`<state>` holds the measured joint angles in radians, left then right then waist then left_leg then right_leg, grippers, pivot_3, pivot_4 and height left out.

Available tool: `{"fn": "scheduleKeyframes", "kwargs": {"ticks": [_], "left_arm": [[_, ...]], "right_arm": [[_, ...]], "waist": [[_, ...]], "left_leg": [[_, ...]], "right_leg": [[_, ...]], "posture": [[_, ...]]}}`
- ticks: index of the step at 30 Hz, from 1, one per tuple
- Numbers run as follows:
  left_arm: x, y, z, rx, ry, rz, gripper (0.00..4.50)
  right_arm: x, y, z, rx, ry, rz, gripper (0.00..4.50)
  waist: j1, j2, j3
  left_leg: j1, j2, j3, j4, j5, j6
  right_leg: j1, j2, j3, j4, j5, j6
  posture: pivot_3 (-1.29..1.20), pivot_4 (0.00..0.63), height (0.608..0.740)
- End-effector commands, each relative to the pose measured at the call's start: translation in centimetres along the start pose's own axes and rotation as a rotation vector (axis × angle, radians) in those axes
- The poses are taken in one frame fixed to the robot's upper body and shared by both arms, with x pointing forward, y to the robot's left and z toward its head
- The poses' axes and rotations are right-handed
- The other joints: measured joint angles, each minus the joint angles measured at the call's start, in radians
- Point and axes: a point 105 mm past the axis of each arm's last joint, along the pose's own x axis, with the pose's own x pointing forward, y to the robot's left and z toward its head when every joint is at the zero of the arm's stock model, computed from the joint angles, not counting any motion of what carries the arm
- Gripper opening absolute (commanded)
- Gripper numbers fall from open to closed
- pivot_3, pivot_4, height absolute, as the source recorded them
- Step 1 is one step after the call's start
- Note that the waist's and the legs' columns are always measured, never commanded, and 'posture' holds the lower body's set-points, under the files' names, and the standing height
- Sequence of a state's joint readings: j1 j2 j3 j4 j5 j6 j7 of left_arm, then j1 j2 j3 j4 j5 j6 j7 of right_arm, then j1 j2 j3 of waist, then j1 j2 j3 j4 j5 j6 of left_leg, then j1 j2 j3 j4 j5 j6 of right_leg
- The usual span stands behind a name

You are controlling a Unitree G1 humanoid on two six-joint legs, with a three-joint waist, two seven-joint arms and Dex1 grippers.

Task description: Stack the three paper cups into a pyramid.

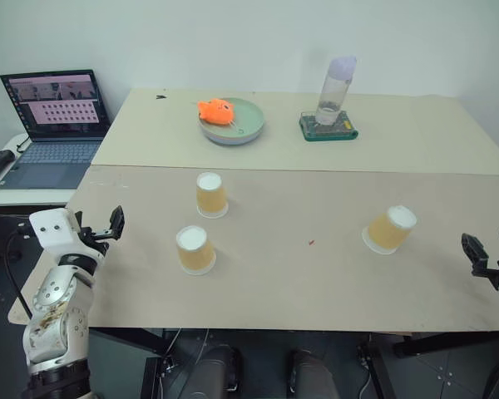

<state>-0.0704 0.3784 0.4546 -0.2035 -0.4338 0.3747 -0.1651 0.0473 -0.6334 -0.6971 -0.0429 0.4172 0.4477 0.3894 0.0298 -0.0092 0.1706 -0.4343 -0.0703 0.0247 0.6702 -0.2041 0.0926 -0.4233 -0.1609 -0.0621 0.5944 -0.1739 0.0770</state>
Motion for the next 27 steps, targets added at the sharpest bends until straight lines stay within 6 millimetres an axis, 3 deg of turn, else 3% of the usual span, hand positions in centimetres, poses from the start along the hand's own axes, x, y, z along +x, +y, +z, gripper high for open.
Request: {"fn": "scheduleKeyframes", "kwargs": {"ticks": [1,3,4,6,10,12,14,16,21,27], "left_arm": [[0.3,-1.4,2.7,0.049,-0.080,-0.069,4.48],[0.7,-3.3,4.2,0.074,-0.107,-0.181,4.48],[0.6,-4.4,4.7,0.079,-0.109,-0.248,4.48],[0.3,-5.5,5.0,0.090,-0.100,-0.324,4.48],[-1.4,-8.7,5.5,0.128,-0.079,-0.532,4.48],[-2.1,-9.4,5.2,0.129,-0.050,-0.591,4.48],[-2.9,-9.6,4.4,0.163,-0.008,-0.644,4.48],[-3.5,-9.7,3.9,0.190,0.022,-0.679,4.48],[-5.3,-10.0,4.0,0.241,0.054,-0.766,4.48],[-8.3,-10.1,4.9,0.274,0.113,-0.892,4.48]], "right_arm": [[0.3,-1.1,4.4,-0.029,-0.133,-0.044,4.50],[0.6,-1.3,10.6,-0.081,-0.273,-0.018,4.50],[0.5,-0.3,13.2,-0.106,-0.332,0.054,4.50],[0.3,1.6,15.4,-0.134,-0.375,0.173,4.50],[-2.6,9.7,19.3,-0.169,-0.458,0.680,4.50],[-4.5,12.8,19.5,-0.154,-0.450,0.894,4.50],[-7.3,16.5,18.3,-0.182,-0.410,1.161,4.50],[-8.8,18.3,17.1,-0.192,-0.363,1.307,4.50],[-9.0,20.3,13.8,-0.235,-0.201,1.448,4.50],[-7.4,22.9,10.5,-0.296,-0.129,1.496,4.50]], "waist": [[0.000,0.000,0.000],[-0.006,0.005,0.003],[-0.007,0.010,0.005],[-0.008,0.012,0.006],[-0.009,-0.001,0.003],[-0.014,-0.004,0.003],[-0.015,-0.005,0.004],[-0.015,-0.004,0.004],[-0.011,-0.006,0.005],[-0.016,-0.006,0.005]], "left_leg": [[0.000,0.000,0.000,0.000,0.000,0.000],[0.000,0.000,0.001,0.000,0.000,0.000],[0.000,0.000,0.004,0.001,0.000,0.000],[-0.003,-0.001,0.010,0.001,0.000,0.001],[0.000,0.009,0.009,0.000,-0.001,-0.001],[0.000,0.013,0.009,0.000,-0.003,-0.001],[0.000,0.013,0.009,0.000,-0.004,-0.001],[-0.001,0.014,0.009,0.000,-0.005,-0.001],[-0.001,0.014,0.009,0.001,-0.006,-0.003],[-0.001,0.014,0.011,0.001,-0.007,-0.004]], "right_leg": [[0.000,0.000,0.000,0.000,0.000,0.000],[0.000,0.000,0.000,0.000,0.000,0.000],[-0.001,-0.001,0.003,0.000,0.001,0.000],[-0.002,-0.002,0.009,0.001,0.004,0.001],[0.001,0.010,0.008,-0.002,0.001,-0.003],[0.001,0.013,0.008,-0.002,0.002,-0.010],[-0.001,0.013,0.009,-0.002,0.003,-0.015],[-0.002,0.013,0.010,-0.001,0.003,-0.016],[-0.003,0.012,0.010,-0.004,-0.003,-0.016],[-0.007,0.011,0.012,-0.004,-0.004,-0.014]], "posture": [[0.00,0.150,0.740],[0.00,0.150,0.740],[0.00,0.150,0.740],[0.00,0.150,0.740],[0.00,0.150,0.740],[0.00,0.150,0.740],[0.00,0.150,0.740],[0.00,0.150,0.740],[0.00,0.150,0.740],[0.00,0.150,0.740]]}}
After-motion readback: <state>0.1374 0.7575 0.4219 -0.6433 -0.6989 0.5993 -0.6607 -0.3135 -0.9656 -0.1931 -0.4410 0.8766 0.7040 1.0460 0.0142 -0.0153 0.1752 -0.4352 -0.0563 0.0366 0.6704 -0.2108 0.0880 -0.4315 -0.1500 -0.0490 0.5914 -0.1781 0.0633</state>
